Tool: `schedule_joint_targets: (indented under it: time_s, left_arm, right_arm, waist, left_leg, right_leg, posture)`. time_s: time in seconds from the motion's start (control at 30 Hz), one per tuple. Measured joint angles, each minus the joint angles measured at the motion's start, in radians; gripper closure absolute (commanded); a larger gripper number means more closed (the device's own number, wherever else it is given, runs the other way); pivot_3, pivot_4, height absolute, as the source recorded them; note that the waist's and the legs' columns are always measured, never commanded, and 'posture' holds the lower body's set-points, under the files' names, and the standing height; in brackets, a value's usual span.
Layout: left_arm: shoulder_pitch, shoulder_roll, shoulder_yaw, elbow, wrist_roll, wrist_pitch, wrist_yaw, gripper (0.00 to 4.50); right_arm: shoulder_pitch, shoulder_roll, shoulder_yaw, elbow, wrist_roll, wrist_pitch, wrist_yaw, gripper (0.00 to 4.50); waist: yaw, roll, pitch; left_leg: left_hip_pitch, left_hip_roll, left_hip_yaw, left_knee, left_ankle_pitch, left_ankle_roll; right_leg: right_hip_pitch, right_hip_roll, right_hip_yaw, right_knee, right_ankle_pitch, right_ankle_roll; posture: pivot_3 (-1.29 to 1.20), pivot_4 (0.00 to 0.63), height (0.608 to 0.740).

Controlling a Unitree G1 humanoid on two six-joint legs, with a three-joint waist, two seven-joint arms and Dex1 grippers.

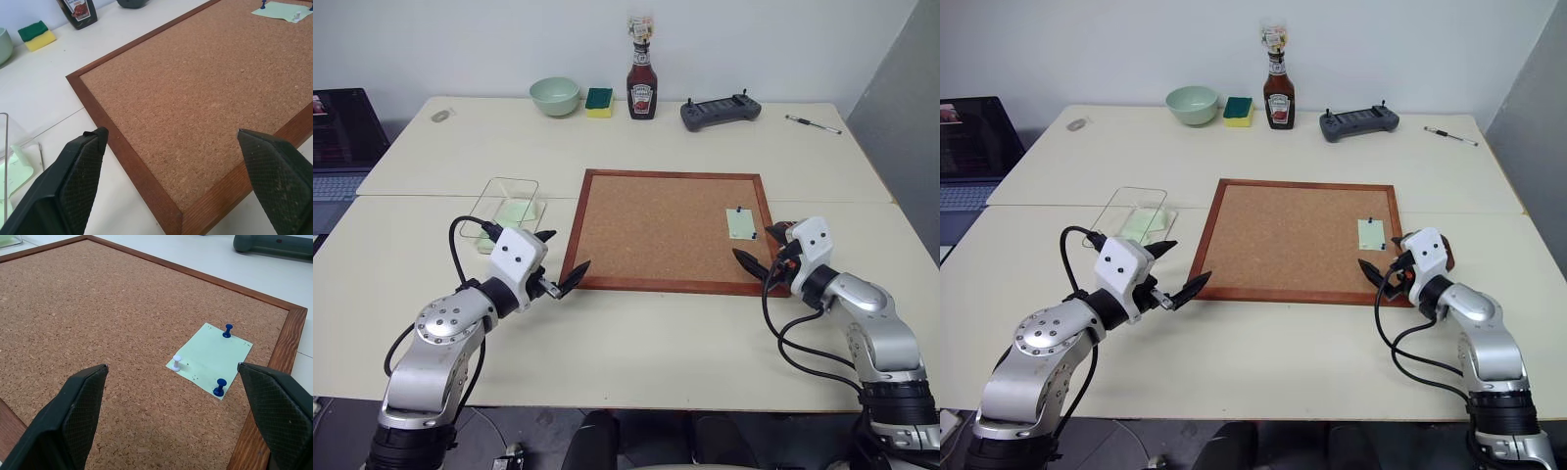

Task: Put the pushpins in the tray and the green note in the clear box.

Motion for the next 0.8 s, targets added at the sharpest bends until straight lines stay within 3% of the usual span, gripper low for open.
schedule_joint_targets:
  time_s: [0.43, 0.8]
  left_arm:
    - [-0.028, 0.01, -0.004, 0.0, -0.015, 0.038, -0.02, 0.04]
    - [-0.104, 0.004, -0.063, 0.021, -0.068, 0.018, -0.125, 2.03]
  right_arm:
    - [0.007, 0.0, -0.002, 0.0, 0.0, 0.0, 0.0, 0.0]
    - [0.019, 0.0, -0.002, -0.001, 0.0, -0.001, 0.001, 0.0]
  waist:
    - [0.0, 0.0, 0.0]
    - [0.0, 0.0, 0.0]
  left_leg:
    - [0.0, 0.0, 0.0, 0.0, 0.0, 0.0]
    - [0.0, 0.0, 0.0, 0.0, 0.0, 0.0]
  right_leg:
    - [0.0, 0.0, 0.0, 0.0, 0.0, 0.0]
    - [0.0, 0.0, 0.0, 0.0, 0.0, 0.0]
  posture:
    - [0.0, 0.15, 0.74]
    - [0.0, 0.15, 0.74]
